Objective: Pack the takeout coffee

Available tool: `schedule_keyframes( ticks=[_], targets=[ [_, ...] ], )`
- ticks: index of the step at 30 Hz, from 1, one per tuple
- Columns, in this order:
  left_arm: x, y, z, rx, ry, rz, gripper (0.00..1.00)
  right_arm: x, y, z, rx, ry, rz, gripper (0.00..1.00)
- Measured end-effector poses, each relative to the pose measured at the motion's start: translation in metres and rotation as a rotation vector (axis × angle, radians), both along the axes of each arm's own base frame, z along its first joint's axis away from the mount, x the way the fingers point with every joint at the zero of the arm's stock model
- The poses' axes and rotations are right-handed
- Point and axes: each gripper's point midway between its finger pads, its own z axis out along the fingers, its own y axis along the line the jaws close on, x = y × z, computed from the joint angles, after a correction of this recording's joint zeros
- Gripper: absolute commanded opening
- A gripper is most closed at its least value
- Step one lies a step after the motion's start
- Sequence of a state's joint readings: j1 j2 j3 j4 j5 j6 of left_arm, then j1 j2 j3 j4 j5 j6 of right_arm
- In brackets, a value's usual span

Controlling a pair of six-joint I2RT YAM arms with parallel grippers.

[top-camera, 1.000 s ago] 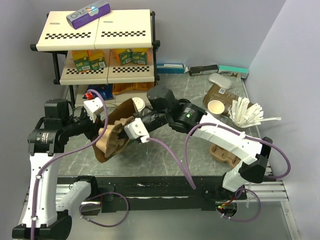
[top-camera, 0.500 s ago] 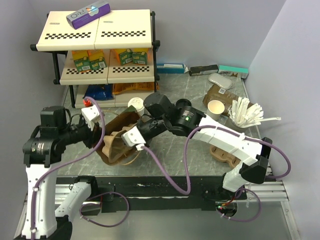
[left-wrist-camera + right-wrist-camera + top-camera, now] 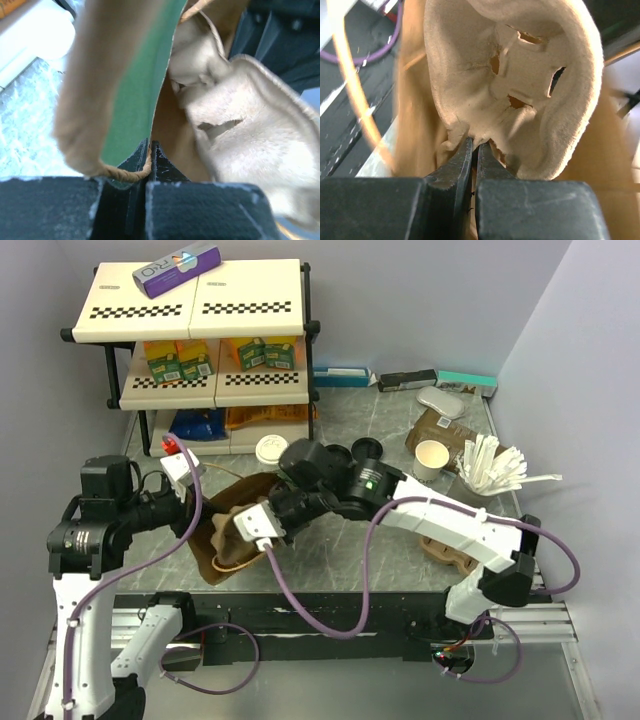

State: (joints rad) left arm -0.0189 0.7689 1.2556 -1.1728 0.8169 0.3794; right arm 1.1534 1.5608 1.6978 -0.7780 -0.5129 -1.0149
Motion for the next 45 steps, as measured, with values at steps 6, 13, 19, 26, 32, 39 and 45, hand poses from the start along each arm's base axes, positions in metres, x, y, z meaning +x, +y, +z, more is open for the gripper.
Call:
schedule_keyframes(
  ticks=[6, 13, 19, 26, 32, 39, 45],
  targets=[
    [-0.002, -0.002, 0.005, -0.025, 0.012, 0.006, 0.01, -0.007, -0.026, -0.035, -0.086, -0.04, -0.043, 0.0],
    [-0.008, -0.01, -0.001, -0.087, 0.061, -0.009, 0.01, 0.0, -0.03, -0.044, -0.118, -0.094, -0.11, 0.0],
    [-0.007, -0.015, 0.001, -0.111, 0.054, -0.027, 0.01, 0.018, -0.025, -0.021, -0.16, -0.109, -0.227, 0.0],
    [0.004, -0.024, 0.0, -0.115, 0.086, -0.066, 0.01, 0.012, -0.037, -0.043, -0.349, -0.114, -0.197, 0.0],
    [0.006, -0.04, 0.001, -0.127, 0.113, -0.134, 0.01, -0.001, -0.059, -0.077, -0.533, -0.068, -0.156, 0.0],
    [0.004, -0.058, 0.002, -0.125, 0.105, -0.212, 0.01, -0.003, -0.073, -0.08, -0.59, -0.029, -0.208, 0.0],
    [0.009, -0.068, -0.009, -0.083, 0.136, -0.23, 0.01, 0.001, -0.09, -0.111, -0.689, -0.026, -0.284, 0.0]
  ],
)
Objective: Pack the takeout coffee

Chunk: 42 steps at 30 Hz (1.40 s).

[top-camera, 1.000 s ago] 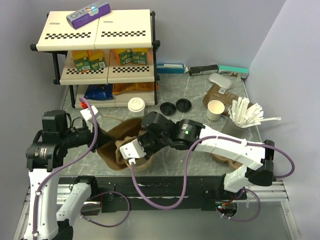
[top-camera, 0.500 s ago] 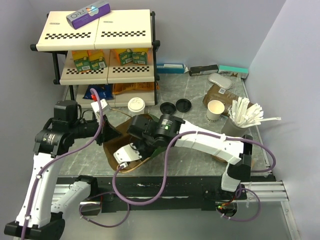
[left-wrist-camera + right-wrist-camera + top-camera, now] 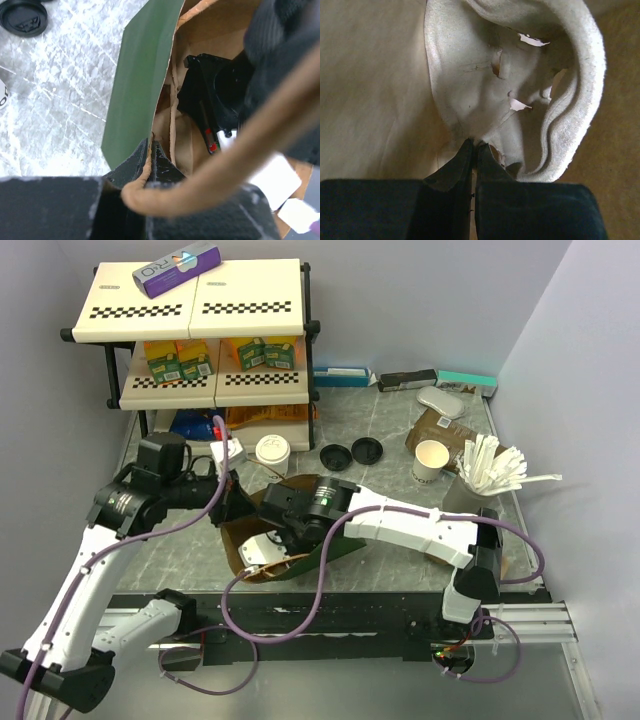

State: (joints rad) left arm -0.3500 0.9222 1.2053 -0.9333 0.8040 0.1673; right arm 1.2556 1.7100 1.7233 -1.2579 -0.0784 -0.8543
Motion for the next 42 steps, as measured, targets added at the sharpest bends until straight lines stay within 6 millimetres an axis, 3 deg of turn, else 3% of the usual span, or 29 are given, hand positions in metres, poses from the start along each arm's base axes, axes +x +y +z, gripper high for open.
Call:
schedule_keyframes(
  ticks=[12, 23, 25, 26, 28, 29, 32, 37, 42],
  targets=[
    [-0.006, -0.005, -0.01, 0.026, 0.053, -0.027, 0.01, 0.012, -0.019, -0.028, -0.072, -0.048, -0.101, 0.0],
    [-0.01, -0.013, -0.006, 0.075, 0.003, -0.052, 0.02, 0.029, -0.02, -0.009, -0.003, -0.096, -0.203, 0.0],
    [-0.011, -0.013, -0.003, 0.078, -0.008, -0.054, 0.11, 0.032, -0.021, -0.01, -0.007, -0.109, -0.215, 0.0],
    [-0.011, -0.013, -0.003, 0.08, -0.009, -0.055, 0.27, 0.034, -0.021, -0.011, -0.011, -0.118, -0.218, 0.0],
    [-0.012, -0.013, -0.004, 0.083, -0.001, -0.054, 0.43, 0.036, -0.025, -0.016, -0.027, -0.134, -0.224, 0.0],
    [-0.011, -0.012, -0.005, 0.089, 0.0, -0.046, 0.6, 0.037, -0.029, -0.019, -0.046, -0.142, -0.223, 0.0],
    [-0.006, -0.009, -0.006, 0.1, -0.01, -0.018, 0.75, 0.036, -0.039, -0.026, -0.095, -0.151, -0.222, 0.0],
    [-0.014, -0.005, -0.011, 0.112, 0.029, 0.0, 0.84, 0.04, -0.044, -0.03, -0.106, -0.168, -0.253, 0.0],
    [-0.017, 0.003, -0.015, 0.123, 0.043, 0.047, 0.81, 0.038, -0.052, -0.04, -0.14, -0.162, -0.269, 0.0]
  ],
)
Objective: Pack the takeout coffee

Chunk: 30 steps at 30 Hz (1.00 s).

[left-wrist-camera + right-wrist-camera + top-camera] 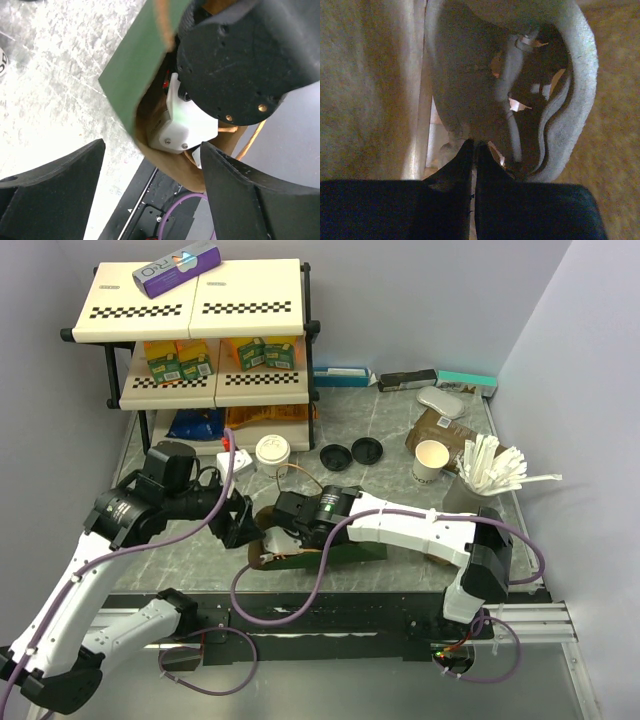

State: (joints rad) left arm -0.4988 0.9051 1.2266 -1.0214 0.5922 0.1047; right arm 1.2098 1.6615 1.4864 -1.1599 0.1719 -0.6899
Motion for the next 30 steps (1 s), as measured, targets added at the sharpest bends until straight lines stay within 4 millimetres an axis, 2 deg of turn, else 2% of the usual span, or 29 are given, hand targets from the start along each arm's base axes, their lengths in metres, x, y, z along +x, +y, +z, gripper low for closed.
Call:
schedule_keyframes(
  ticks=[4, 10, 14, 16, 19, 20, 30],
  targets=[
    [0.004, -0.001, -0.005, 0.004, 0.03, 0.026, 0.76, -0.003, -0.008, -0.005, -0.011, 0.011, -0.018, 0.0],
    [0.01, -0.007, -0.023, 0.015, 0.115, 0.039, 0.56, -0.008, -0.02, -0.003, -0.006, 0.011, -0.028, 0.0],
    [0.01, -0.013, -0.031, 0.01, 0.167, 0.02, 0.32, -0.009, -0.027, -0.006, -0.01, 0.012, -0.04, 0.0],
    [0.01, -0.017, -0.031, -0.003, 0.188, 0.007, 0.27, -0.008, -0.029, -0.007, -0.012, 0.014, -0.051, 0.0],
    [0.007, -0.024, -0.031, -0.028, 0.213, -0.041, 0.04, -0.006, -0.032, -0.007, -0.01, 0.016, -0.071, 0.0],
    [0.006, -0.026, -0.031, -0.035, 0.222, -0.052, 0.01, -0.005, -0.033, -0.007, -0.01, 0.016, -0.077, 0.0],
    [-0.001, -0.037, -0.031, -0.075, 0.225, -0.156, 0.01, 0.002, -0.048, -0.013, -0.034, 0.024, -0.126, 0.0]
  ],
)
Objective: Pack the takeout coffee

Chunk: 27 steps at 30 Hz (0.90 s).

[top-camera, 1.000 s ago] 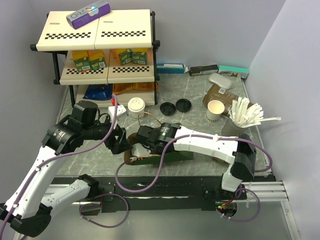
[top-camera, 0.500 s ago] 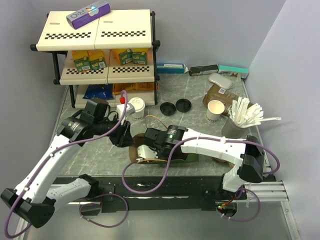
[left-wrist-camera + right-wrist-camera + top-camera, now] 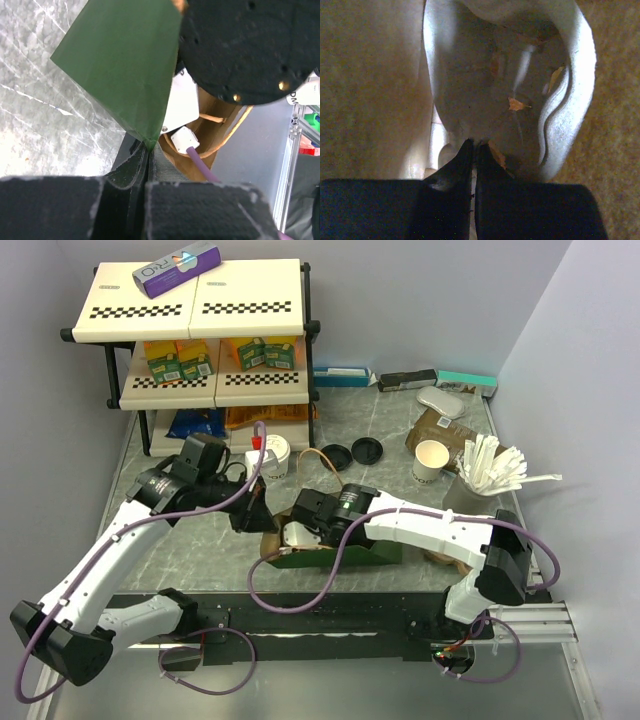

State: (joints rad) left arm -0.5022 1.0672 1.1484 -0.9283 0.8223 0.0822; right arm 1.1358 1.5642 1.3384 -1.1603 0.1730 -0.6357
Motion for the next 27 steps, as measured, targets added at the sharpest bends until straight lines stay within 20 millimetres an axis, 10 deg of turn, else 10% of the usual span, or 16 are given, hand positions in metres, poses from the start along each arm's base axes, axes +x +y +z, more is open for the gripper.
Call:
schedule_keyframes(
  ticks=[27],
  targets=[
    [0.002, -0.004, 0.038, -0.054, -0.066, 0.0, 0.01, -0.003, 0.013, 0.011, 0.066, 0.113, -0.069, 0.0]
  ],
)
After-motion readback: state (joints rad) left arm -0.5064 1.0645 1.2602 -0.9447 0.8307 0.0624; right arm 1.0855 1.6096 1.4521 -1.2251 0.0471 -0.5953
